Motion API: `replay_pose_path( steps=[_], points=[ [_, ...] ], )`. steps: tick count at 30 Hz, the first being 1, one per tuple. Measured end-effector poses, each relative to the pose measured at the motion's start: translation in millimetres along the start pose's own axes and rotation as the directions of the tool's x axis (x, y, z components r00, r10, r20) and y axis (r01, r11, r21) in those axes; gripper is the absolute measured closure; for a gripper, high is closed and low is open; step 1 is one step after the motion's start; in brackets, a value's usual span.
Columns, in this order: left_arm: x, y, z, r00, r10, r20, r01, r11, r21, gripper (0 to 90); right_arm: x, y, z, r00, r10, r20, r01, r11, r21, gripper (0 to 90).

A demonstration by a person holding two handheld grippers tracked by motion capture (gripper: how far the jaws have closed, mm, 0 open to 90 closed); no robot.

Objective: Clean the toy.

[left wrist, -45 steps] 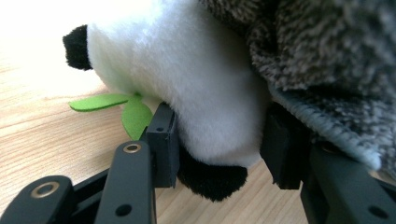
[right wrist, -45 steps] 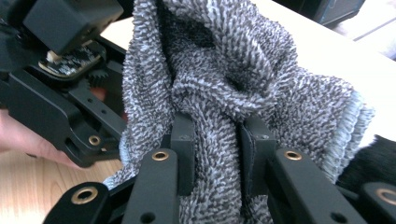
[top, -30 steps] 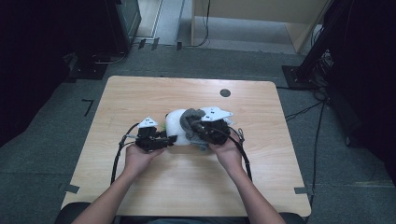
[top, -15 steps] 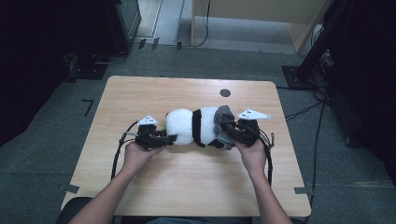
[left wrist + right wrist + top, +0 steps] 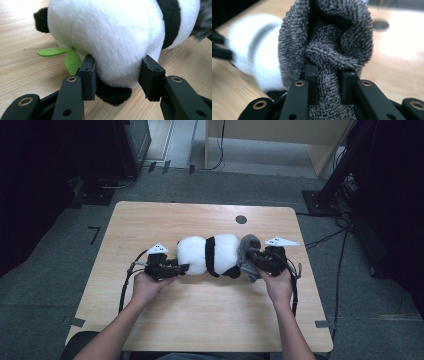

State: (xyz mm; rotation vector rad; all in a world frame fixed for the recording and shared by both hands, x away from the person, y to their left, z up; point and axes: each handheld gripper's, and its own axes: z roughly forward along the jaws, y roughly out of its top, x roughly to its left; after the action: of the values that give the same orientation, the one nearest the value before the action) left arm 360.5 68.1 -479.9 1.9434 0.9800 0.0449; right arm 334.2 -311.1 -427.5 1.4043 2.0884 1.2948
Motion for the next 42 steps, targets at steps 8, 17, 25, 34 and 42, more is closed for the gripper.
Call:
replay_pose_path(
  steps=[8, 17, 25, 34, 42],
  points=[
    [-3.9, -1.0, -0.3, 0.9999, 0.003, -0.010, -0.003, 1.0000, -0.007, 53.9, 46.7, 25.9, 1.1, 0.9896, -0.115, -0.087, 0.111, 0.993, -0.051, 73.8],
    [-7.4, -3.5, -0.3, 0.9999, 0.012, -0.012, -0.012, 0.9997, -0.019, 54.5, 96.0, 35.2, 37.7, 0.9546, -0.231, -0.189, 0.231, 0.973, -0.022, 73.2],
    [-7.3, -5.4, 0.6, 0.9998, 0.007, -0.018, -0.008, 0.9998, -0.021, 54.8, 109.8, 22.7, 71.8, 0.9350, -0.288, -0.207, 0.305, 0.951, 0.054, 73.2],
    [-3.7, -8.7, 1.2, 0.9999, -0.008, -0.012, 0.008, 1.0000, 0.003, 55.1, 113.7, 3.1, 76.5, 0.9153, -0.335, -0.224, 0.350, 0.936, 0.030, 73.2],
    [1.4, -10.8, 0.0, 0.9989, -0.045, 0.009, 0.045, 0.9990, 0.004, 55.8, 111.5, -11.8, 73.3, 0.9080, -0.347, -0.235, 0.368, 0.928, 0.053, 73.5]
  ],
)
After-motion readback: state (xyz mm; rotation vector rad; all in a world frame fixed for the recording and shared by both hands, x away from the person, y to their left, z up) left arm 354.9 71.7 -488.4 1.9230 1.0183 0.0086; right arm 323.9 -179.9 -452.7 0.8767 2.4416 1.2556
